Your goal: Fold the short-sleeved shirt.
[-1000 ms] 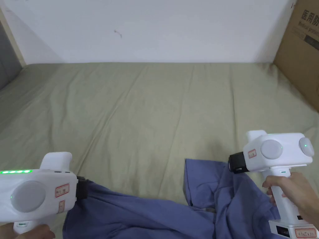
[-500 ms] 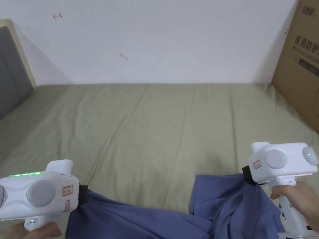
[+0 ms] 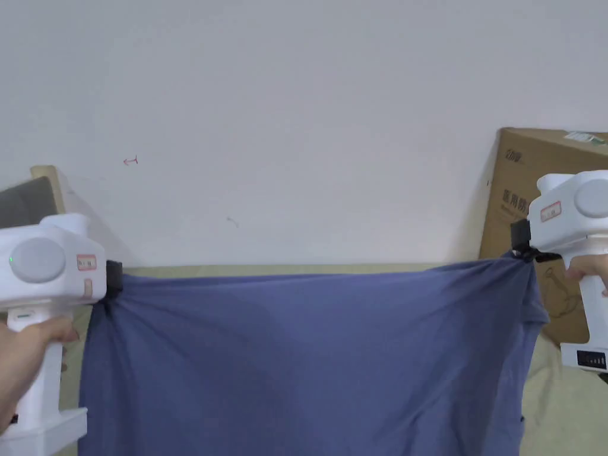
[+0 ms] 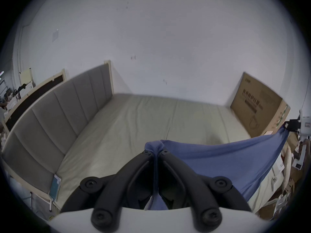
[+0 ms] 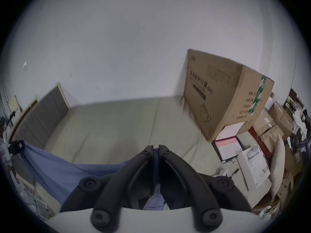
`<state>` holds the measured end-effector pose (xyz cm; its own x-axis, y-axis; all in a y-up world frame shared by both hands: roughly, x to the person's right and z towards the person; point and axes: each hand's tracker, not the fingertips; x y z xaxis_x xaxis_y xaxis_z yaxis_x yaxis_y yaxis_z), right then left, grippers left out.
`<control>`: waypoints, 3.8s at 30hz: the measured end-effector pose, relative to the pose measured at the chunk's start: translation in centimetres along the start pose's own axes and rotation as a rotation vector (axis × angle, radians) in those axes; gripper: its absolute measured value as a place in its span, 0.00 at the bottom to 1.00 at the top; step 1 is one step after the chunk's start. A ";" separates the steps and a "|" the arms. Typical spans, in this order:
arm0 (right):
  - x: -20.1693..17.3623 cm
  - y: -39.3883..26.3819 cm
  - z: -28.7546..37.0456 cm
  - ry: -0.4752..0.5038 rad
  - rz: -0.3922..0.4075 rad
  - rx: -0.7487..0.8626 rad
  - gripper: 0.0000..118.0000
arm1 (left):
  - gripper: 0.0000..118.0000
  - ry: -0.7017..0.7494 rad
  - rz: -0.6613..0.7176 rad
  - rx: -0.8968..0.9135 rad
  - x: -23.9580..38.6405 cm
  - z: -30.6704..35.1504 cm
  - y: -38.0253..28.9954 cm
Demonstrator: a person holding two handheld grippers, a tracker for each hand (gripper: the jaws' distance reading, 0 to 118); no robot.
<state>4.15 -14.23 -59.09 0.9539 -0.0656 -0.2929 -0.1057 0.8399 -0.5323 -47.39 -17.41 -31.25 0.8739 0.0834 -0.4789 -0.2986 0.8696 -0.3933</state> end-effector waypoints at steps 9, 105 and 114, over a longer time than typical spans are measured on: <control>-1.8 6.9 4.3 0.009 -0.096 0.164 0.05 | 0.02 0.049 -0.040 0.140 1.3 2.4 8.8; -1.4 -43.2 7.7 0.039 -0.075 -0.403 0.00 | 0.24 -0.046 -0.104 -0.368 -5.6 6.5 -36.9; -1.3 -43.1 6.9 0.044 -0.085 -0.425 0.00 | 0.68 -0.007 0.053 -0.289 -9.5 2.5 -34.4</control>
<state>9.41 -46.62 -30.34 0.9523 -0.1557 -0.2623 -0.1419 0.5351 -0.8328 -44.43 -46.92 -11.15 0.8562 0.1292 -0.5003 -0.4404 0.6890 -0.5756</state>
